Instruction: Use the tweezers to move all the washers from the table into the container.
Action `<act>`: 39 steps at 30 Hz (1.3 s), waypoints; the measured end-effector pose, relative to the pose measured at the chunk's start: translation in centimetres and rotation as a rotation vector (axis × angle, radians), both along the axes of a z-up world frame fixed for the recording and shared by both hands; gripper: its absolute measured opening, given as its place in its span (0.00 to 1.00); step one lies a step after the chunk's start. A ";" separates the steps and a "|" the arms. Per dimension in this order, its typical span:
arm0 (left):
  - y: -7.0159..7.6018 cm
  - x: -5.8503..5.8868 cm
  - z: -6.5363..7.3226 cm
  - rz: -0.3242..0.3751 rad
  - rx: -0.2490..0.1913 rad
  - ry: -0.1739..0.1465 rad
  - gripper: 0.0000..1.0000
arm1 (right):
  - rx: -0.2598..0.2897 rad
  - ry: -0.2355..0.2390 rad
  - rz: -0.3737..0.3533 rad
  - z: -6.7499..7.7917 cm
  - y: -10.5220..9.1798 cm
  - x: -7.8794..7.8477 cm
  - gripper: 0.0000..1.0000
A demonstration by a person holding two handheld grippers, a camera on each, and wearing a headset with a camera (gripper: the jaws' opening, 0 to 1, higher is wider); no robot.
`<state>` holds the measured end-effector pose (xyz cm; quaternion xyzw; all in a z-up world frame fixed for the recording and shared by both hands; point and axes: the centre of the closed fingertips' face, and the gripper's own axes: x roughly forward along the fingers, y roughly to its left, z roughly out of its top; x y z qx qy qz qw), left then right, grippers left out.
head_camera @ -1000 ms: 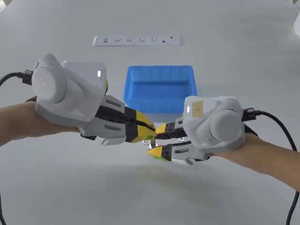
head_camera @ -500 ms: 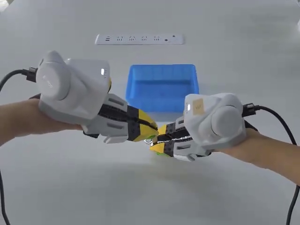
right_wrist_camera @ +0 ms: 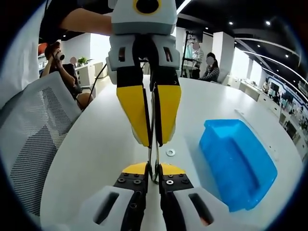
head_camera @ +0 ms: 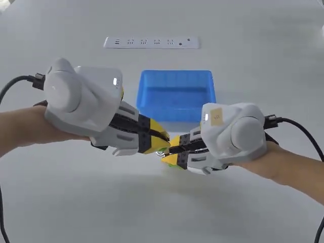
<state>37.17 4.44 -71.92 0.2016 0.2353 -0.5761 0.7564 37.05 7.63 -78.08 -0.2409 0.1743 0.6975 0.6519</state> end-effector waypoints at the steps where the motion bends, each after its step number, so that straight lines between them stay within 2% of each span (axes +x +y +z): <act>1: 0.0 0.0 0.0 -0.005 0.001 -0.006 0.08 | 0.002 0.000 0.001 0.0 0.0 0.0 0.09; 7: 0.0 0.1 0.5 -0.001 -0.015 -0.003 0.09 | 0.020 0.001 -0.007 0.4 0.1 0.1 0.08; 8: -0.3 -0.3 0.9 0.020 -0.064 0.061 0.13 | 0.023 0.003 -0.010 0.5 0.1 0.1 0.08; 9: -0.4 -0.4 1.1 0.030 -0.085 0.082 0.15 | 0.027 0.004 -0.012 0.5 0.2 0.1 0.08; 12: 0.2 0.1 0.6 0.023 -0.025 0.025 0.17 | 0.035 0.010 -0.021 0.7 0.3 0.2 0.08; 14: 0.3 0.0 0.6 0.036 -0.030 0.039 0.19 | 0.039 0.012 -0.022 0.8 0.3 0.2 0.08; 18: 0.8 -0.1 0.6 0.050 -0.021 0.035 0.20 | 0.044 0.010 -0.025 1.1 0.3 0.2 0.09; 21: 1.3 -0.1 0.9 0.078 -0.028 0.043 0.21 | 0.052 0.016 -0.033 1.5 0.2 0.2 0.09; 23: 1.7 -0.1 1.3 0.110 -0.056 0.064 0.25 | 0.053 0.012 -0.033 1.8 0.0 0.2 0.09; 27: 2.6 -0.2 1.5 0.151 -0.057 0.063 0.29 | 0.060 0.009 -0.045 2.5 -0.5 0.4 0.09; 29: 3.1 0.1 1.8 0.168 -0.051 -0.006 0.30 | 0.060 0.003 -0.053 2.9 -0.7 0.5 0.09; 33: 4.0 -0.6 2.3 0.221 -0.092 -0.021 0.47 | 0.075 -0.012 -0.067 4.4 -1.3 1.0 0.09; 34: 4.3 -0.9 2.3 0.241 -0.098 -0.011 0.50 | 0.082 -0.012 -0.070 5.0 -1.4 1.2 0.09; 37: 5.0 -1.8 2.4 0.253 -0.120 -0.010 0.58 | 0.092 -0.029 -0.070 6.2 -1.6 1.6 0.09; 39: 5.5 -2.4 2.3 0.276 -0.130 0.014 0.62 | 0.096 -0.039 -0.072 7.0 -1.7 1.8 0.09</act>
